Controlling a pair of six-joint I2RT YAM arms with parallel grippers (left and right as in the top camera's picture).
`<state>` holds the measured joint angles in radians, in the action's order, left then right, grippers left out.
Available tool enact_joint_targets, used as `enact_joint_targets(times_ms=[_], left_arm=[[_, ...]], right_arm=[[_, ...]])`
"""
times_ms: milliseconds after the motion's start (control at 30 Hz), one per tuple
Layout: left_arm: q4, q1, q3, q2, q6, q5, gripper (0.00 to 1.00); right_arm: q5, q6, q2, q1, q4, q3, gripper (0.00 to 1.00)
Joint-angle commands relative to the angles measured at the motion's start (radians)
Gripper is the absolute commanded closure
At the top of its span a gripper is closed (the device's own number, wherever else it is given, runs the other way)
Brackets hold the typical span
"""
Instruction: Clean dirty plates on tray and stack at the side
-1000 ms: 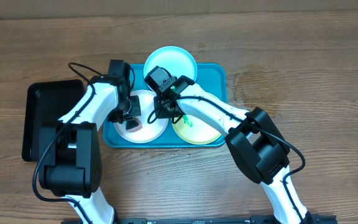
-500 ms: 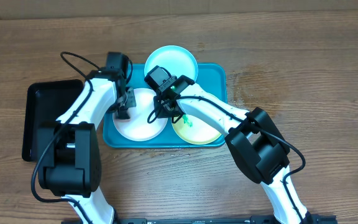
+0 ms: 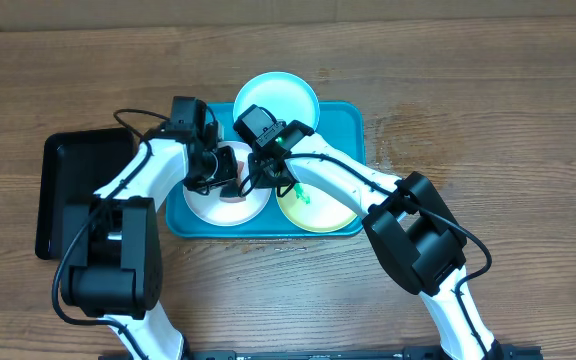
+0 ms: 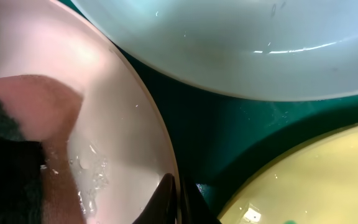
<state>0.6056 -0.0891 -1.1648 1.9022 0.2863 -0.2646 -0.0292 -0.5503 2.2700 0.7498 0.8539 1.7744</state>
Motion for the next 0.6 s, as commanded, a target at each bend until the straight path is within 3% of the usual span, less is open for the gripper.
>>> enact_joint_targets(times_ms=[0, 133, 367, 567], left_arm=[[0.016, -0.003, 0.043, -0.011, -0.016, 0.216, 0.96], [0.076, -0.003, 0.039, -0.013, 0.022, 0.531, 0.96], [0.190, -0.003, -0.061, -0.018, 0.105, 0.745, 0.96], [0.275, 0.002, -0.253, -0.070, 0.136, 0.659, 0.96]], right_arm=[[-0.044, -0.003, -0.002, -0.011, 0.008, 0.009, 0.96], [-0.044, -0.002, -0.002, -0.011, 0.016, 0.009, 0.96], [-0.018, 0.032, -0.002, -0.009, 0.015, 0.009, 0.96], [-0.014, 0.106, -0.009, -0.003, 0.032, 0.050, 0.96]])
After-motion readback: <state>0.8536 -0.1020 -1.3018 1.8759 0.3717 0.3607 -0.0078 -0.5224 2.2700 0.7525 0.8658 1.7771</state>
